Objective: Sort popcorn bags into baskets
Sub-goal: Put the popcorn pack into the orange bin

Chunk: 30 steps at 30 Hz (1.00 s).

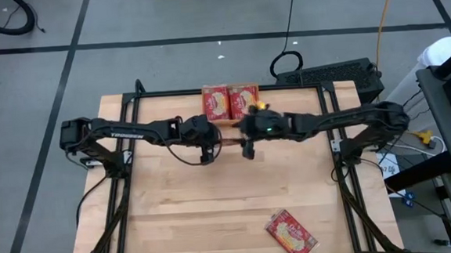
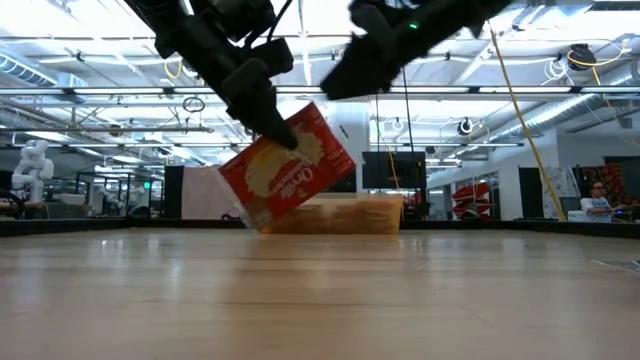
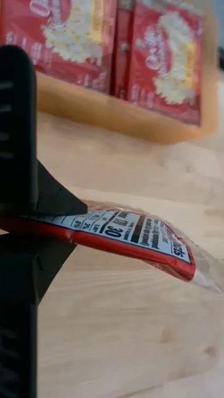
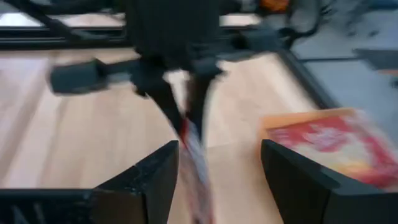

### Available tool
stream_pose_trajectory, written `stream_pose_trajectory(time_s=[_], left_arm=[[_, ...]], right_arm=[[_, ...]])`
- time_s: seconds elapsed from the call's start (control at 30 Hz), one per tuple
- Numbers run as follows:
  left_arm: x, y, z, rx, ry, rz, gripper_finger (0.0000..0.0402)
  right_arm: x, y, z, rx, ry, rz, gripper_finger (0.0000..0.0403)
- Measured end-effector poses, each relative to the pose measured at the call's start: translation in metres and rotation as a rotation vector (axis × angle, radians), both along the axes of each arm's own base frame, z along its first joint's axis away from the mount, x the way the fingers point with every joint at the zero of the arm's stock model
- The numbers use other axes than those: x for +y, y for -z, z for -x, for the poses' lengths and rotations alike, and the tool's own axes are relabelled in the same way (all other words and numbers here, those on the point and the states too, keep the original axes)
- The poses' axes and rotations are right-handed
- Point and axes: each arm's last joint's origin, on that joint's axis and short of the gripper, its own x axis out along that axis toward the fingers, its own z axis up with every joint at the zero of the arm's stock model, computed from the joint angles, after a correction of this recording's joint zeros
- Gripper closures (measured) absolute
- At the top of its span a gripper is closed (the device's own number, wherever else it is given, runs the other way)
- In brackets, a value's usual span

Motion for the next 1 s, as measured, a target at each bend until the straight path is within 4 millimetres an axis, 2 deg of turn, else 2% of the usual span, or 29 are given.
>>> stream_pose_trajectory(time_s=[0.17,0.33,0.43,0.57,0.77,0.83,1.0], left_arm=[[-0.003,0.001,0.000,0.005,0.011,-0.001,0.0368],[-0.004,0.001,-0.001,0.006,0.033,-0.020,0.0387],[-0.006,0.000,-0.001,0.003,0.047,-0.030,0.0383],[-0.006,-0.001,-0.003,-0.018,0.042,-0.027,0.0345],[-0.008,0.000,-0.002,-0.001,-0.022,-0.061,0.0271],[-0.008,0.002,0.001,0.032,-0.035,-0.053,0.0248],[-0.004,0.007,0.014,0.165,-0.140,-0.034,0.0210]], right_arm=[[0.006,0.008,-0.027,0.125,-0.043,-0.045,0.0179],[0.009,0.029,-0.038,0.186,-0.078,-0.005,0.0182],[0.008,0.041,-0.044,0.216,-0.075,-0.008,0.0201],[0.007,0.054,-0.048,0.247,-0.075,-0.003,0.0260],[0.004,0.057,-0.049,0.254,-0.087,0.027,0.0383],[0.002,0.054,-0.047,0.264,-0.084,0.025,0.0391],[-0.003,0.043,-0.033,0.320,-0.070,0.018,0.0377]])
